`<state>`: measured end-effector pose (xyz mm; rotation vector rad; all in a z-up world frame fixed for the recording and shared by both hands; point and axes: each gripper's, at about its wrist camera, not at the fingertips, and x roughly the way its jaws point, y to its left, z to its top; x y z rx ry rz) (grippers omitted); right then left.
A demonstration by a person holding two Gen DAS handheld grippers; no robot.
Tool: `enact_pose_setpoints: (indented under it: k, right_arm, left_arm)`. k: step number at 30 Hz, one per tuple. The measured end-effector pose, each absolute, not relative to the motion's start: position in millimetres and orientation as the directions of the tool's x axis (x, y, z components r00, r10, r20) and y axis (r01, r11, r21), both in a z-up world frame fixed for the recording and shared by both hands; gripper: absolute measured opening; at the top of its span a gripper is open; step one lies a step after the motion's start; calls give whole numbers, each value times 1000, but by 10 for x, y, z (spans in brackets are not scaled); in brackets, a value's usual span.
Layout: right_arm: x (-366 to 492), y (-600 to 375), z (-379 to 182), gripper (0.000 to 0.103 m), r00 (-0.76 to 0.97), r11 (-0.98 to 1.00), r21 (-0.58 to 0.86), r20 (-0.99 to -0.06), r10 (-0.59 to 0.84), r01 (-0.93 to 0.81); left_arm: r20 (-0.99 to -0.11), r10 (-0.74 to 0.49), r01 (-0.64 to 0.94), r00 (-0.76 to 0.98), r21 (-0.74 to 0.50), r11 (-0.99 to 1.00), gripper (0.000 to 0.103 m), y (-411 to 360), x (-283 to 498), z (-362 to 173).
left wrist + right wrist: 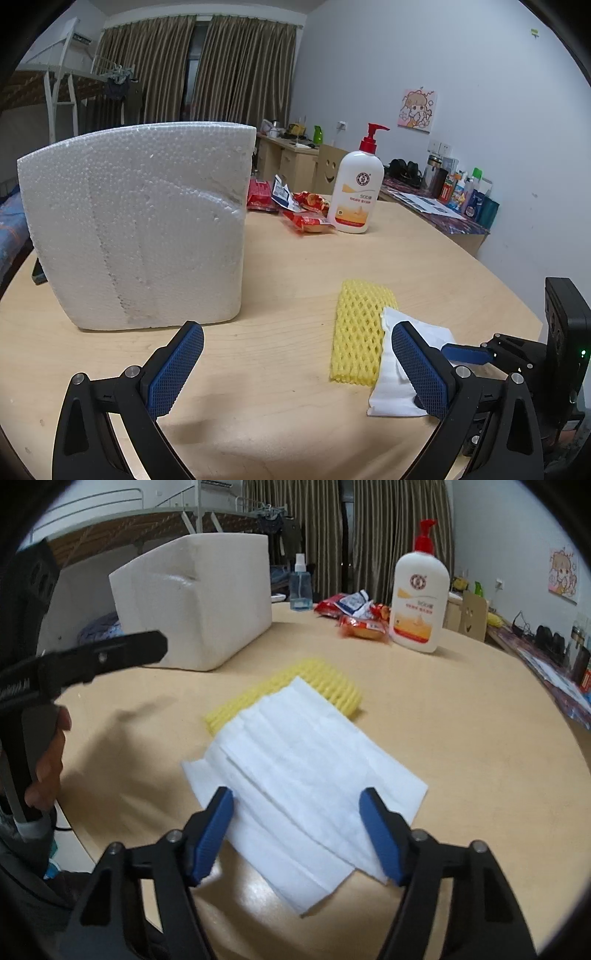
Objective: Organize soft objects
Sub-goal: 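Reach the right tool to the white tissues and close on them, then lift the tissues with the right tool while the left tool grasps the yellow foam net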
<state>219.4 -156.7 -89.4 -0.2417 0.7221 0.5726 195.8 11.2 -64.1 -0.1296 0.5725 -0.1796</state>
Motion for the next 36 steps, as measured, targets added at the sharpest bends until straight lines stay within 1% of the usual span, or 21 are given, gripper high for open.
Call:
enact_pose_setpoints:
  k: [2,3,5,8,9,10,11,13,14,15,16,20,22,27,36]
  right_arm:
    - [2181,-1584,-889,63,612,827,-28,-687,393,-562]
    - [2178,-1593,-888,57,618,830,-41,-688,380,-556]
    - [2178,-1604,-887,55,617,829,-44,-690,378,-557]
    - [2164,-1636,-886,48,623,834,-44,-687,374,-550]
    - [2158,-1660,-883,41,626,840,-41,-686,371,-542]
    - [2159,-1675,-882,31,629,843,-37,-684,370,-537]
    - [2158,-1697,-878,28,629,846,-28,-682,373,-533]
    - [2176,-1744,-884,18,631,851,-11,-676,381,-525]
    - [2184,-1758,-887,17,632,852,-6,-674,384,-524]
    - [2187,-1775,-887,12,632,854,1,-672,386,-521]
    - [2194,-1793,-887,10,632,857,12,-671,388,-515]
    - [2206,-1867,-865,7,631,865,52,-662,404,-500]
    - [2184,-1936,-807,7,631,860,91,-642,435,-501]
    - [2135,-2095,-646,7,672,872,134,-586,453,-471]
    - [2105,-2262,-514,7,707,878,170,-534,464,-448]
  left_arm:
    - [-527,-208,134,824,-177,975,102,117,1965,-644]
    - [-527,-207,132,824,-176,975,102,112,1972,-648]
    - [-527,-210,134,824,-180,975,102,103,1976,-650]
    - [-528,-209,137,823,-173,975,102,80,1979,-653]
    - [-528,-208,137,823,-172,976,102,77,1979,-654]
    - [-528,-209,137,823,-173,975,102,82,1974,-651]
    - [-529,-209,137,823,-172,975,102,79,1978,-650]
    - [-529,-207,137,823,-169,976,102,75,1977,-652]
    - [-530,-209,140,822,-167,976,102,67,1981,-652]
    - [-532,-210,142,820,-165,976,102,53,1987,-653]
    - [-534,-211,144,819,-164,976,102,45,1991,-654]
    - [-534,-210,149,819,-156,976,102,6,2000,-641]
    - [-536,-210,152,818,-151,977,102,-20,2004,-634]
    - [-534,-220,171,816,-141,975,102,-126,2025,-602]
    - [-535,-214,177,817,-120,977,102,-398,2105,-590]
